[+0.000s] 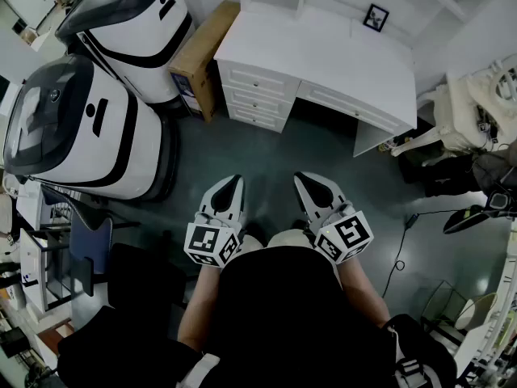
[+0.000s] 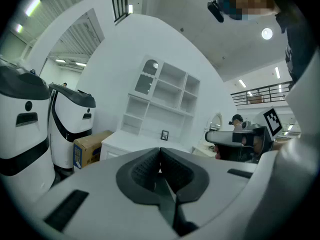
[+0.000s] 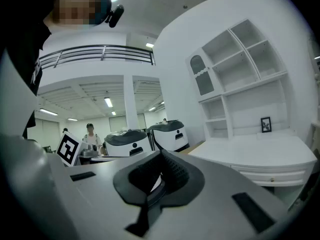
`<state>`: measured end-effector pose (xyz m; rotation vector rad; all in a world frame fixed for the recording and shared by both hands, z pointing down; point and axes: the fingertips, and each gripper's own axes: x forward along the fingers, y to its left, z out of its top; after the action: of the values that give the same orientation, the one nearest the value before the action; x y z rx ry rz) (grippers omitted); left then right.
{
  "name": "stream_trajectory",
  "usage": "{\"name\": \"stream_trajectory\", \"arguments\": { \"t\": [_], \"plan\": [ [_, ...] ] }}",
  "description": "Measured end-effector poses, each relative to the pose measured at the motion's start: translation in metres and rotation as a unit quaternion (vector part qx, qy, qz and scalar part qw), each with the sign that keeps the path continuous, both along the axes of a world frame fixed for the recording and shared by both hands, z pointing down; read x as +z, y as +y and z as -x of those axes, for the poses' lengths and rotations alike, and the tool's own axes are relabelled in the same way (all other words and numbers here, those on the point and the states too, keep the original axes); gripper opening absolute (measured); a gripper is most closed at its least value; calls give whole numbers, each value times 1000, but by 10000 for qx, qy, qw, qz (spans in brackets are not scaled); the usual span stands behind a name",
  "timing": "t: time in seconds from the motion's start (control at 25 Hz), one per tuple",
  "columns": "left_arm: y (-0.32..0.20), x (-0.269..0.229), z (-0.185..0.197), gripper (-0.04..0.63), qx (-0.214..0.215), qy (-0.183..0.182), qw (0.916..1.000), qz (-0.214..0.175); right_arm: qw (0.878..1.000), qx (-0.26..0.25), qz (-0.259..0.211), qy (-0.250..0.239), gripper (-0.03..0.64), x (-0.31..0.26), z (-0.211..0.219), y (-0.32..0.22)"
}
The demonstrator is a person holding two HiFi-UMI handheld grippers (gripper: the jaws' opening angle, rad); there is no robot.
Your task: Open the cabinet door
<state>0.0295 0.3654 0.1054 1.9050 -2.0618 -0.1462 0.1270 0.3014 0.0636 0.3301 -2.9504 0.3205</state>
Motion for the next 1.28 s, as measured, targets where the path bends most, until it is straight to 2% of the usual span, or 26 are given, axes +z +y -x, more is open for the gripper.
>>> {"name": "stream_trajectory", "arguments": {
  "t": [0.48, 0.64, 0.8, 1.04, 1.28],
  "plan": [
    [5, 8, 3, 21, 45, 115, 9999, -55, 10000, -90, -18, -6, 12, 11, 17, 6],
    [7, 12, 7, 21, 16, 173, 9998, -49, 9998, 12, 162, -67, 14, 16, 17, 3],
    [6, 19, 8, 21, 13, 250, 9997, 6, 9979, 49, 629, -168, 17, 27, 20, -1],
    [-5, 36, 10, 21, 108, 431, 9990, 54, 9969, 268, 737, 26, 17, 49, 30, -10],
    [-16, 63, 10, 21, 150, 610, 9972, 396, 9938, 377, 1002, 316, 17, 80, 39, -16]
  ]
}}
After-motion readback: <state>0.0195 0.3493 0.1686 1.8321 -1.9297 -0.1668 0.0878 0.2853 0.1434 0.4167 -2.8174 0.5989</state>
